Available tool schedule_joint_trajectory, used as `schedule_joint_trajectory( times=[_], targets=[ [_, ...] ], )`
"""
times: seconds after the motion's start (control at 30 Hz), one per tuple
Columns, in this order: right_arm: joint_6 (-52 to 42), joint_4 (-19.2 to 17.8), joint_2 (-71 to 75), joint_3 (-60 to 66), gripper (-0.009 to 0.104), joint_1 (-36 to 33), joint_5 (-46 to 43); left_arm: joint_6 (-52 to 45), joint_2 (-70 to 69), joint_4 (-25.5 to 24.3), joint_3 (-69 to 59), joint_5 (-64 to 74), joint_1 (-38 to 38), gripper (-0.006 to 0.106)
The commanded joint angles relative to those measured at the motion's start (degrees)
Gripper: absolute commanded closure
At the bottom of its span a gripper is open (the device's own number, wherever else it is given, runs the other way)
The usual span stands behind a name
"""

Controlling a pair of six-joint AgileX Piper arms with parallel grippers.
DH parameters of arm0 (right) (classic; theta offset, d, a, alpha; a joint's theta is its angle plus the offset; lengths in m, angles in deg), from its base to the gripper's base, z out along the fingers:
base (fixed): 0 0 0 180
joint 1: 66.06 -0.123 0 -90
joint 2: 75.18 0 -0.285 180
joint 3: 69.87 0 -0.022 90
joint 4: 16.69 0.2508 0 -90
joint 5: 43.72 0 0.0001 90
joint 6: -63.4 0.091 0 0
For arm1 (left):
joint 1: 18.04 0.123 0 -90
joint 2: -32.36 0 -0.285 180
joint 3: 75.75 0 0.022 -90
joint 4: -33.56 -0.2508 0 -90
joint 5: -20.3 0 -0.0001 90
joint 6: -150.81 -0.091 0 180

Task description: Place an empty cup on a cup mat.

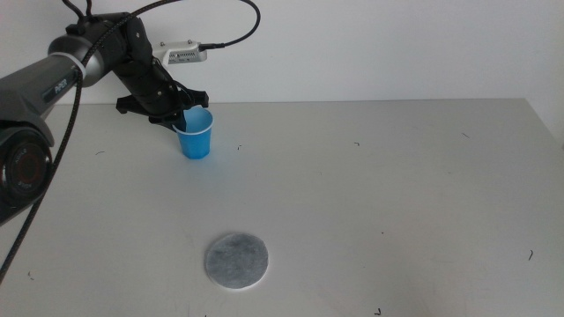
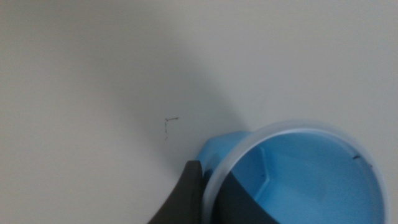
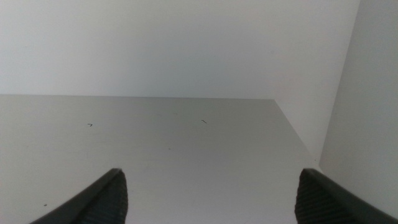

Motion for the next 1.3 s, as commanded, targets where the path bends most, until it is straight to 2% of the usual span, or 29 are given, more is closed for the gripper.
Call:
schedule_joint_trajectory(
  times=[0.0, 0.23, 0.4, 0.5, 0.87, 1.27],
  targets=[
    [-0.29, -0.79, 1.54, -0.48, 0.001, -0.04, -4.31, 0.46, -5.29, 0.62, 1.85, -0.74, 0.0, 0.101],
    [-0.29, -0.79, 1.54, -0.48, 0.001, -0.04, -4.31, 0.2, -10.56, 0.46, 1.77, 6.12, -0.44, 0.101],
    [-0.29, -0.79, 1.54, -0.48, 0.001, -0.04, -4.31, 0.94, -15.94, -2.59, -2.21, 5.69, -3.46, 0.101],
    [-0.29, -0.79, 1.54, -0.48, 0.001, -0.04, -4.31, 3.0, -21.12, -4.51, -8.69, 3.08, -5.37, 0.101],
    [-0.29, -0.79, 1.54, -0.48, 0.001, -0.04, -4.31, 9.28, -39.46, -4.31, -34.2, -9.1, -12.5, 0.101],
    [-0.29, -0.79, 1.54, -0.48, 0.001, -0.04, -4.31, 16.38, -44.98, -4.31, -53.12, -20.74, -21.09, 0.101]
  ],
)
